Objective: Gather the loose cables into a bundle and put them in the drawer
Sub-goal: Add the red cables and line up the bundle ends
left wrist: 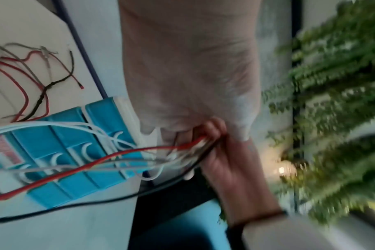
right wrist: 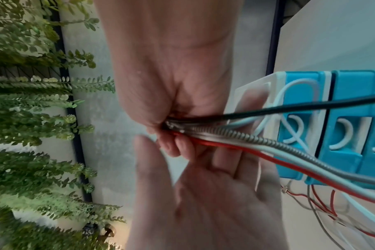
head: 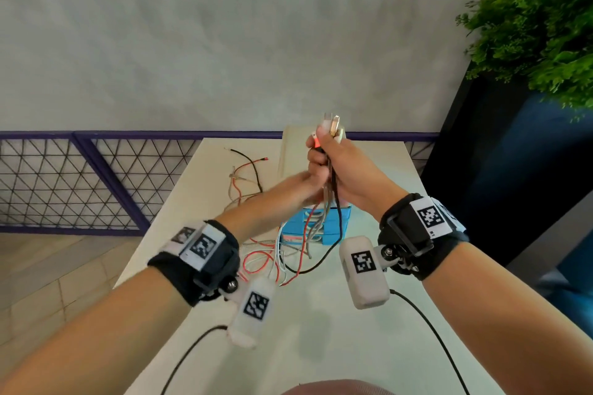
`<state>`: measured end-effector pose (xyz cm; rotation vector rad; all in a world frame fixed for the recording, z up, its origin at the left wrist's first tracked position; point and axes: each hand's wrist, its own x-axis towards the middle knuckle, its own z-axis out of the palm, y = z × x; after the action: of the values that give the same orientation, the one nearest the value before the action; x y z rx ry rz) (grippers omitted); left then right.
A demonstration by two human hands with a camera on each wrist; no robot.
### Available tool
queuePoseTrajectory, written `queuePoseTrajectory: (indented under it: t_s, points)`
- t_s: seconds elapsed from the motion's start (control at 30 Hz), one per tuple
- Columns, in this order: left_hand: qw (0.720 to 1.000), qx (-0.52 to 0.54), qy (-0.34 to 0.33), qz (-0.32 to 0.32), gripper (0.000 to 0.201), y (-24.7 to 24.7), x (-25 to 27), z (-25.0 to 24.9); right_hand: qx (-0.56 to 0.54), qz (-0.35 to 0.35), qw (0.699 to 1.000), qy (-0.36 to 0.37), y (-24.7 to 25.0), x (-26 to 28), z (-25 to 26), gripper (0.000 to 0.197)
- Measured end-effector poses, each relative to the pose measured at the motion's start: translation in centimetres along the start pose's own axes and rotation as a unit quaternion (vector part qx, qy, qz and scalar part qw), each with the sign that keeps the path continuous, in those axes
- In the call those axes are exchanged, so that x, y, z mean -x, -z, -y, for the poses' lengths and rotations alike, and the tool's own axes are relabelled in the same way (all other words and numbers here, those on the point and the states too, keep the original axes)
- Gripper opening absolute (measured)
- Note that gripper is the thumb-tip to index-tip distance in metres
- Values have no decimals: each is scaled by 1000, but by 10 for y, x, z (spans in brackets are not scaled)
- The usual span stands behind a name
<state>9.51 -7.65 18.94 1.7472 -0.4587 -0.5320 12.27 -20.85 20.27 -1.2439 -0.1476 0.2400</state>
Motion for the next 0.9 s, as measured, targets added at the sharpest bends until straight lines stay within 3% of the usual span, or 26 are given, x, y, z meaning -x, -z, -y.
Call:
queuePoseTrajectory:
  t_s: [0.2,0.33,0.43,0.57,0.7,0.9]
  points:
    - [991,-90,-68,-74,28,-20,-3,13,158,-61,981,99,-6,1,-1,34]
    - [986,-79,-106,-105,26,-21,-8,18,53,-26,996,66,0,4,-5,32]
    - [982,-73,-120,-124,24,-18,-10,17,58,-25,996,56,1,6,-11,33]
    - [979,-121,-117,-112,29,-21,-9,12,-28,-68,995,71,-6,2,-9,35]
    - [986,-98,-107,-78,32,-18,-6,16,-158,-71,982,73,1,-1,-1,34]
    - [995,-69,-69,-31,41,-19,-7,22,-174,-65,981,63,12,-4,2,35]
